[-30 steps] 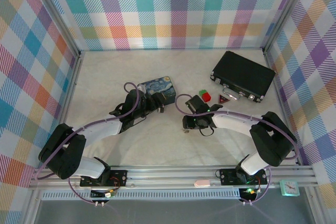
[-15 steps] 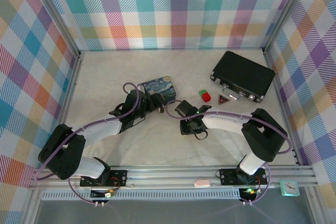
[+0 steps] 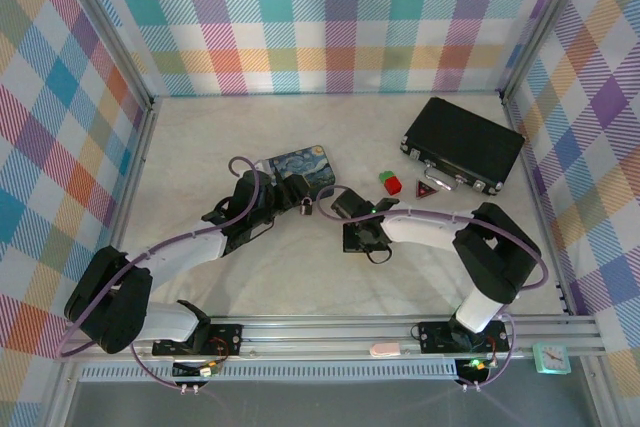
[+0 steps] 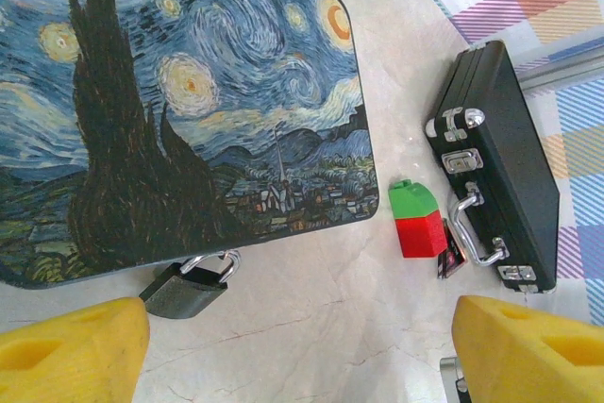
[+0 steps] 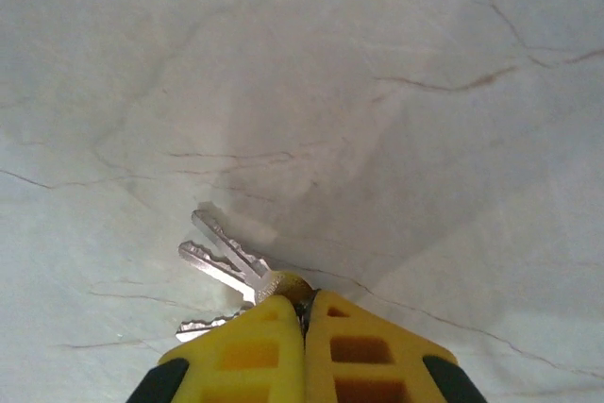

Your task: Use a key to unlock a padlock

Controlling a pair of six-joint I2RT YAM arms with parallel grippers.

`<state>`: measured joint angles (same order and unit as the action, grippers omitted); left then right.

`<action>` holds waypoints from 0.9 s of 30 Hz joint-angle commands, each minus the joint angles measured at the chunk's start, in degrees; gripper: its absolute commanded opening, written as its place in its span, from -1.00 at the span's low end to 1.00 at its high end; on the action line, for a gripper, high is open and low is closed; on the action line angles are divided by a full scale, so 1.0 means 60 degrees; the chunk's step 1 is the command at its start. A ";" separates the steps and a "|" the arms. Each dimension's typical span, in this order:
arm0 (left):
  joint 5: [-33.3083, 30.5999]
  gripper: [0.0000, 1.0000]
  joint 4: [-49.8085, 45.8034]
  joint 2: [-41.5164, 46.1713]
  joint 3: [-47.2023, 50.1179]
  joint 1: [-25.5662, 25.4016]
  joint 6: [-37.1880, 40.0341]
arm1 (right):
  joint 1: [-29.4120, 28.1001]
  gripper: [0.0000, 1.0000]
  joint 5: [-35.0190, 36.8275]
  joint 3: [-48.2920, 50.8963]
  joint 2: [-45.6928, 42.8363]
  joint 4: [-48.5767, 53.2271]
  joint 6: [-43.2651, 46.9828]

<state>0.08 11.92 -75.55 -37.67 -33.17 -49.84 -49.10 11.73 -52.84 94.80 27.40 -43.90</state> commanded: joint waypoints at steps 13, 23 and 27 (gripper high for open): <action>0.1438 0.52 0.2391 -0.0393 0.0446 -0.0137 -0.0405 | 0.1729 -1.00 -0.2625 0.1850 -0.2850 -0.3753 0.1399; 0.1979 0.36 0.3720 -0.1368 0.0327 -0.0660 -0.0532 | 0.2397 -1.00 -0.3241 0.1732 -0.3275 -0.4523 -0.0319; 0.2223 0.37 0.4649 -0.1738 0.0318 -0.0727 -0.0659 | 0.2590 -1.00 -0.2880 0.1313 -0.3537 -0.4030 -0.1208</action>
<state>11.33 32.73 -85.03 -35.66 -37.01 -53.17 -34.30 -5.78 -41.95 75.68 2.87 -45.32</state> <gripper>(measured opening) 0.684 0.060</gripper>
